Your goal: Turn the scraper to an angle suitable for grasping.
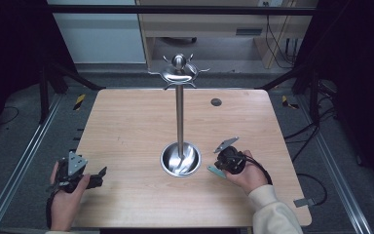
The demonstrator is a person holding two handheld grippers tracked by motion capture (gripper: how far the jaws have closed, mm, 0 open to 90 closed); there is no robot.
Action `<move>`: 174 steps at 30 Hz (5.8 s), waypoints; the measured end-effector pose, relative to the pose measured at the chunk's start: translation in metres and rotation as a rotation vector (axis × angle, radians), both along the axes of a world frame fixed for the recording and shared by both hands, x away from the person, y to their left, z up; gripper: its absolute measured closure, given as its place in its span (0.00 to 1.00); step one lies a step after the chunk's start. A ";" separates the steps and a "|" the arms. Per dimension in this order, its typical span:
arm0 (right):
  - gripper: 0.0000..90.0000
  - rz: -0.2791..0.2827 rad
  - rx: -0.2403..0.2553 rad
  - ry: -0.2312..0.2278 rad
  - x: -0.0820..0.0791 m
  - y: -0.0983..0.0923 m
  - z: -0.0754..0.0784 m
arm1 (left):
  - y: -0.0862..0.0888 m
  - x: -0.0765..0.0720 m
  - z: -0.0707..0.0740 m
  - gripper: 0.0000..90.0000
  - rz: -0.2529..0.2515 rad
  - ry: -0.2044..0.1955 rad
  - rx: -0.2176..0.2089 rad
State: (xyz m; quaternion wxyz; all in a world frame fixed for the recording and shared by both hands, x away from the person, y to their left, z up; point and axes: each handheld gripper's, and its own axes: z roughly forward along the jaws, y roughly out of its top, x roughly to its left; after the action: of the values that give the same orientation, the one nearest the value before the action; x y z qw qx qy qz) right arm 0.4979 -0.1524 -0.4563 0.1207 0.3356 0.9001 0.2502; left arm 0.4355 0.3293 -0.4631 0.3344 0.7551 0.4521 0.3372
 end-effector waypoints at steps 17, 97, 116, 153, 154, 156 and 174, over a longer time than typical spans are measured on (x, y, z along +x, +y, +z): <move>0.77 0.104 -0.186 0.163 0.018 0.025 0.009 | 0.001 0.000 0.000 0.04 0.002 -0.001 -0.010; 0.83 -0.011 0.003 -0.043 0.023 -0.023 0.118 | -0.001 0.001 0.000 0.04 -0.009 0.003 -0.006; 0.83 -0.005 0.252 -0.197 0.027 -0.022 0.168 | 0.026 -0.008 -0.004 0.04 0.078 0.020 -0.096; 0.83 0.045 0.437 -0.366 -0.022 -0.016 0.208 | 0.020 -0.011 0.006 0.03 0.012 -0.041 -0.129; 0.83 0.048 0.446 -0.364 -0.022 -0.016 0.208 | 0.020 -0.011 0.006 0.03 0.013 -0.040 -0.130; 0.83 0.048 0.457 -0.369 -0.022 -0.016 0.209 | 0.021 -0.010 0.005 0.03 0.013 -0.036 -0.127; 0.83 0.069 0.520 -0.460 -0.045 -0.002 0.230 | 0.016 -0.009 0.004 0.03 -0.013 -0.028 -0.094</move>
State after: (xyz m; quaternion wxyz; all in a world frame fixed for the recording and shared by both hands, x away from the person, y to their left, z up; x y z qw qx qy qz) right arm 0.4533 -0.1542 -0.2264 0.2223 0.2594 0.7663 0.5442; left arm 0.4268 0.3452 -0.4587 0.3779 0.7367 0.4578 0.3240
